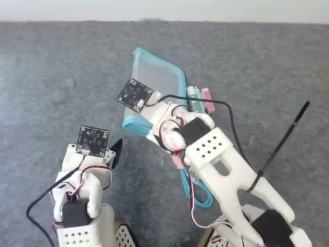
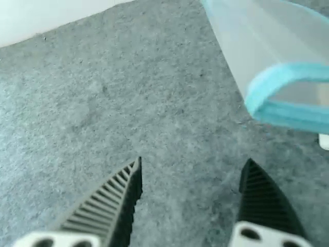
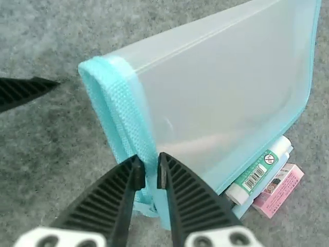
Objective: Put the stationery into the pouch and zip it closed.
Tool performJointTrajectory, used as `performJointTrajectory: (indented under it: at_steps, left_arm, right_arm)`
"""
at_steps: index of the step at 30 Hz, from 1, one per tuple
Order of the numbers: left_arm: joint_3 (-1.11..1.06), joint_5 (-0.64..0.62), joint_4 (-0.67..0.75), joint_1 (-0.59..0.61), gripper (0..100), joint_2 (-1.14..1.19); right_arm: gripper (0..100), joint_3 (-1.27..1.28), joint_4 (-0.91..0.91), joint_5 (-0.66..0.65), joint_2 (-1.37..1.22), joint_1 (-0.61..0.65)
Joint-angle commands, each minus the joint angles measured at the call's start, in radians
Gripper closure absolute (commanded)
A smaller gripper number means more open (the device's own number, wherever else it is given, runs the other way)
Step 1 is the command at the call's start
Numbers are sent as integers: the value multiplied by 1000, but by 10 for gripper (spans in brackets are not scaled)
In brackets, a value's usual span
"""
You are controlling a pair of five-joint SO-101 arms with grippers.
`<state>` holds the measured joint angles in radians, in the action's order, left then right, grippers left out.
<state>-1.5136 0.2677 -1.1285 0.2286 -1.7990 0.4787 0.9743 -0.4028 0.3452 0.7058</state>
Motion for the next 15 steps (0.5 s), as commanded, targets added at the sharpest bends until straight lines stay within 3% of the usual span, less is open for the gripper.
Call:
performJointTrajectory:
  at_steps: [1,8,15]
  left_arm:
    - [54,14,8,-21,706,-20]
    - [76,8,15,-126,708,-20]
    - [97,-18,41,-132,709,-20]
  right_arm:
    - [992,-8,13,14,59,-13]
    - [992,-8,53,12,61,30]
    - [992,8,58,14,61,42]
